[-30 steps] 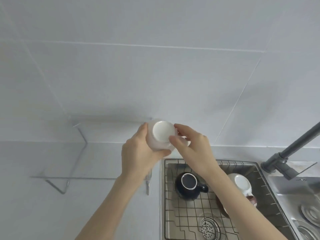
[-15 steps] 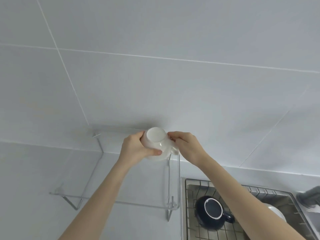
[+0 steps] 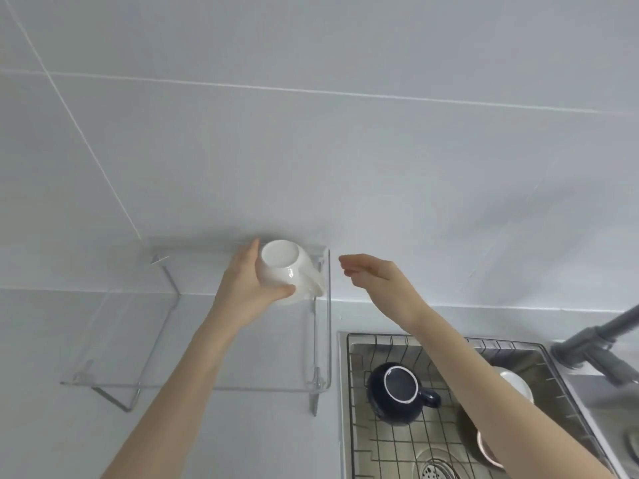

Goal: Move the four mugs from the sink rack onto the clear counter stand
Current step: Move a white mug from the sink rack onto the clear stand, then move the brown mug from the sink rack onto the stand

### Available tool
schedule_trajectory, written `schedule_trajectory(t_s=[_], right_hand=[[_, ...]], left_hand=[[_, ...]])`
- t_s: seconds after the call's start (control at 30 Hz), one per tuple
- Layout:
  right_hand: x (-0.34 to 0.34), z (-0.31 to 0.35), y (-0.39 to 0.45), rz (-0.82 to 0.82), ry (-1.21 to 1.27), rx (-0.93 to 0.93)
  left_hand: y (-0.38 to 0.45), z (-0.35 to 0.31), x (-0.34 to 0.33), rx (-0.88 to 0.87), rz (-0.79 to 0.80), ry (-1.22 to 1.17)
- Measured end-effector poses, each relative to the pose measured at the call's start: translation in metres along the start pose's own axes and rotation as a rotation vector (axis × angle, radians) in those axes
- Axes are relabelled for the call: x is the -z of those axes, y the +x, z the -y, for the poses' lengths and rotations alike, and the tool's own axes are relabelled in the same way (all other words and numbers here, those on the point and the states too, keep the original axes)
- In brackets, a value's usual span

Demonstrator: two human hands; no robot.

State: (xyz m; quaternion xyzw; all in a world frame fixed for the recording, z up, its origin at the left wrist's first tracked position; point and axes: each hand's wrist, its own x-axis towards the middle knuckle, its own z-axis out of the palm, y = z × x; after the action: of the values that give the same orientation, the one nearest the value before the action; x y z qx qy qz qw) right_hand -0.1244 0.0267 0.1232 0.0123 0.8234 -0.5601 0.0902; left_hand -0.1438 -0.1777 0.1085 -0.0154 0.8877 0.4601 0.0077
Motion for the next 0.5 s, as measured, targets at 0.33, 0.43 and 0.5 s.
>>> schedule_trajectory(t_s=[0.33,0.43,0.5], right_hand=[[0.137,-0.133,-0.134,-0.370,-0.042,-0.285],[0.158,-0.188,-0.168,-0.391,-0.292,-0.435],[0.160,-0.217,-0.181,-0.324,-0.404,-0.512]], left_hand=[[-0.128,-0.048,-0.153,-0.354,0.256,-0.167],[-0.144,-0.039,-0.216,-0.207,0.554,-0.126],[-0.150,-0.032,-0.248,-0.153,0.649,-0.091]])
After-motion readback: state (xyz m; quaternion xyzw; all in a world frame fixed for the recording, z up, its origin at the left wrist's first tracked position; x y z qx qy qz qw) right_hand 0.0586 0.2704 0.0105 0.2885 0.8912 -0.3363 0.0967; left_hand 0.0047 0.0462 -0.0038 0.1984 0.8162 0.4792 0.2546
